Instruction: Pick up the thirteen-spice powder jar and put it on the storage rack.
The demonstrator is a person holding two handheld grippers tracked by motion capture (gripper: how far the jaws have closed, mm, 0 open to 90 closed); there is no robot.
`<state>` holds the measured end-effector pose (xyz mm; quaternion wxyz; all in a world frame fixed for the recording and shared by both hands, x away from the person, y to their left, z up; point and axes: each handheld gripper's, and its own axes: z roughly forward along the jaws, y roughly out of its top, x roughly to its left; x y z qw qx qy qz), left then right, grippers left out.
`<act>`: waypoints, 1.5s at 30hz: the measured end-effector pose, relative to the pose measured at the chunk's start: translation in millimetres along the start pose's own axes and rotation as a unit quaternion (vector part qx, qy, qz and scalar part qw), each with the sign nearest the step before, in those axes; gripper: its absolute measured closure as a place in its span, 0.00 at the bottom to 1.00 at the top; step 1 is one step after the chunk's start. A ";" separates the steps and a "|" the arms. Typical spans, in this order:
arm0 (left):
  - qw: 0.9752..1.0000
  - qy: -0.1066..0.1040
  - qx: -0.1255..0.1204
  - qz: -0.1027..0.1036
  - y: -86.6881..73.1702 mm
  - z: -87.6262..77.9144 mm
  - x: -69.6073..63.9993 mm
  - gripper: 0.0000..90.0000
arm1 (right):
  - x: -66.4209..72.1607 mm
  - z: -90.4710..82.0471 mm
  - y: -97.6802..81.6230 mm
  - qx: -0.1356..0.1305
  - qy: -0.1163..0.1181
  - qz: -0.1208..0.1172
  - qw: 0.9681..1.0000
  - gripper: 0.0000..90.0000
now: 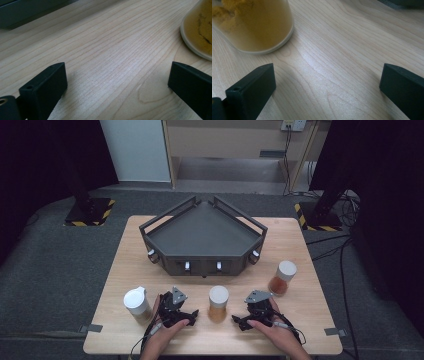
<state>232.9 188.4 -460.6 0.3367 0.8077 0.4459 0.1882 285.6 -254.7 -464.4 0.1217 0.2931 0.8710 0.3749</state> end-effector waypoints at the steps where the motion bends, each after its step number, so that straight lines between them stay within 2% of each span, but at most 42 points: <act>1: 1.000 0.000 0.000 0.000 0.0 0.0 0.0 0.01 | 0.2 0.0 -0.2 0.000 0.000 0.000 1.000 0.01; 28: 1.000 0.003 0.000 -0.003 -0.2 -0.6 -1.9 0.01 | 0.9 -0.6 -0.9 -0.001 -0.002 0.001 1.000 0.01; 41: 1.000 -0.004 -0.001 -0.004 -0.8 -3.2 1.9 0.02 | 1.1 -0.6 -0.8 -0.001 -0.002 0.002 1.000 0.01; 45: 1.000 -0.004 0.000 0.001 1.4 -6.1 0.3 0.02 | 1.1 -0.6 -0.8 -0.001 -0.002 0.001 1.000 0.01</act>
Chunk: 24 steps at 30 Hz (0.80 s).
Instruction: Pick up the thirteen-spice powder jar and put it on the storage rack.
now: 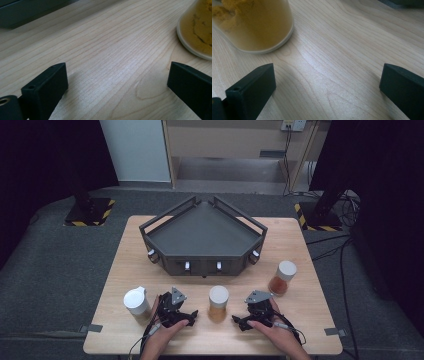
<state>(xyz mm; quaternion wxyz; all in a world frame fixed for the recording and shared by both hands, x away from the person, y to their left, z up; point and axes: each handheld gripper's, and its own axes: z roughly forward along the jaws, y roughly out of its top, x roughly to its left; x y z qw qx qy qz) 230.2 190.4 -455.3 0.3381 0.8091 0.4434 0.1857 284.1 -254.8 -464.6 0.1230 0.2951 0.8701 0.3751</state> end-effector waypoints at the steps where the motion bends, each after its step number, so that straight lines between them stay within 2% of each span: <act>1: 1.000 0.000 0.000 0.000 0.8 -1.0 0.1 0.02 | 0.0 0.0 0.0 0.000 0.000 0.000 1.000 0.01; 3: 1.000 -0.002 -0.003 -0.003 1.6 -2.7 -0.1 0.02 | 0.0 0.0 0.0 0.000 0.000 0.000 1.000 0.01; 15: 1.000 0.000 0.001 0.011 5.5 -10.0 -3.7 0.03 | 0.1 0.0 0.0 0.000 0.000 0.000 1.000 0.01; 21: 1.000 -0.011 -0.005 0.004 5.4 -14.8 -0.3 0.03 | 0.1 0.0 0.0 0.000 0.000 0.000 1.000 0.01; 24: 1.000 -0.009 -0.008 0.005 6.4 -18.0 -0.4 0.03 | 0.1 0.0 0.0 0.000 0.000 0.000 1.000 0.01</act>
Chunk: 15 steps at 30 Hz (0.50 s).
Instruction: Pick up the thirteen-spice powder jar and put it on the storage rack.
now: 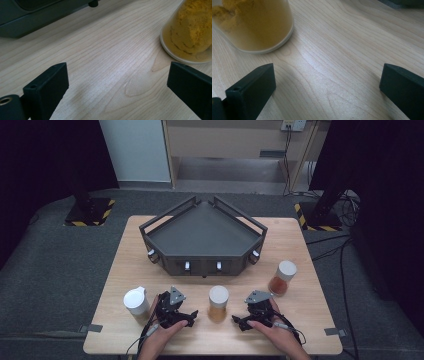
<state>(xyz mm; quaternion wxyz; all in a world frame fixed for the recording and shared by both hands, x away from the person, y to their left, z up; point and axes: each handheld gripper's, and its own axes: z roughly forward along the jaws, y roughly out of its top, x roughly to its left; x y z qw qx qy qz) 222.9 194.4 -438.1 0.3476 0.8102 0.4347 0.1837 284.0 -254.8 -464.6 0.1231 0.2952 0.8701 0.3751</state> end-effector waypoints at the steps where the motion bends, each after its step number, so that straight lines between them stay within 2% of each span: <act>1: 1.000 0.000 -0.001 0.000 0.4 -1.1 0.0 0.03 | 0.0 0.0 0.0 0.000 0.000 0.000 1.000 0.01; 8: 1.000 0.002 0.001 0.005 3.8 -7.8 0.0 0.04 | 0.0 0.0 0.0 0.000 0.000 0.000 1.000 0.01; 15: 1.000 0.002 -0.008 0.005 6.5 -15.3 -1.7 0.03 | 0.1 0.0 0.0 0.000 0.000 0.000 1.000 0.01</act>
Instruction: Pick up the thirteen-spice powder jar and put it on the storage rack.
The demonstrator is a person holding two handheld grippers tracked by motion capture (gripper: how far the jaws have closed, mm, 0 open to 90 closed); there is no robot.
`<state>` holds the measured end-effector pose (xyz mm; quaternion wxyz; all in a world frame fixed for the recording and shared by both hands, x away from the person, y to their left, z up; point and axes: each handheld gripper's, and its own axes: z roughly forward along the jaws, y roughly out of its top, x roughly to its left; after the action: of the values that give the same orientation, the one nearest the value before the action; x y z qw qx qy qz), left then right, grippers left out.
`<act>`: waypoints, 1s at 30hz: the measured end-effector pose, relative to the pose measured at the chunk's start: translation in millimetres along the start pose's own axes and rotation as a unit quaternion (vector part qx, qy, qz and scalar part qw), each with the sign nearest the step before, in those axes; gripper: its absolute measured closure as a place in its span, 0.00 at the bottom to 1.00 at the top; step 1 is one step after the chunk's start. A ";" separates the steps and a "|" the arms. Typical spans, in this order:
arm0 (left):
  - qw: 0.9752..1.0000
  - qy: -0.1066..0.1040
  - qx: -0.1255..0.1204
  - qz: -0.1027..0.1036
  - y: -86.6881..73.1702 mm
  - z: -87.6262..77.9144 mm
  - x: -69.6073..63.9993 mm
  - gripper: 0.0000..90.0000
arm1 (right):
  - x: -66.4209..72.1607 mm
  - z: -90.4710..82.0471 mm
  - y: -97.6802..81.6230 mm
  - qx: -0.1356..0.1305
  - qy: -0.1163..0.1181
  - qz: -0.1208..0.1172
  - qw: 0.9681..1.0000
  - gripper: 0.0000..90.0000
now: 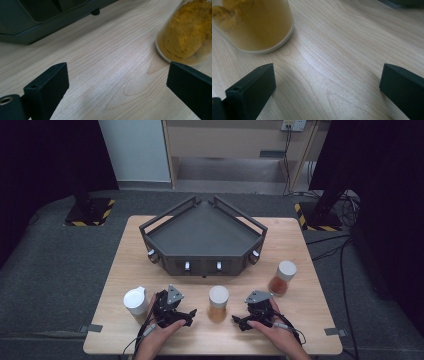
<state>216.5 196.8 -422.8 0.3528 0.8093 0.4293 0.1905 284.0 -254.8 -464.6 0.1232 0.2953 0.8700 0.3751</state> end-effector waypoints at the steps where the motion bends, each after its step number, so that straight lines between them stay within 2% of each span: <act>1: 1.000 0.000 -0.001 0.000 0.9 -1.1 -0.6 0.03 | 0.0 0.0 0.0 0.000 0.000 0.000 1.000 0.01; 11: 1.000 -0.002 -0.006 0.002 7.5 -11.2 -1.0 0.03 | 0.3 0.0 0.0 0.000 -0.001 0.001 1.000 0.01; 17: 1.000 0.002 -0.007 0.012 13.9 -17.4 -4.7 0.03 | 0.3 -0.1 0.0 0.000 -0.001 0.001 1.000 0.01; 20: 1.000 -0.002 -0.012 0.012 15.9 -21.4 -4.6 0.03 | 0.4 -0.1 -0.1 0.000 -0.001 0.001 1.000 0.01; 30: 1.000 0.001 -0.010 0.017 24.6 -30.6 -4.4 0.03 | 0.7 -0.2 -0.1 0.000 -0.001 0.001 1.000 0.01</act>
<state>209.2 196.2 -384.0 0.3573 0.8126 0.4138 0.2021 283.3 -254.5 -464.5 0.1239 0.2970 0.8695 0.3747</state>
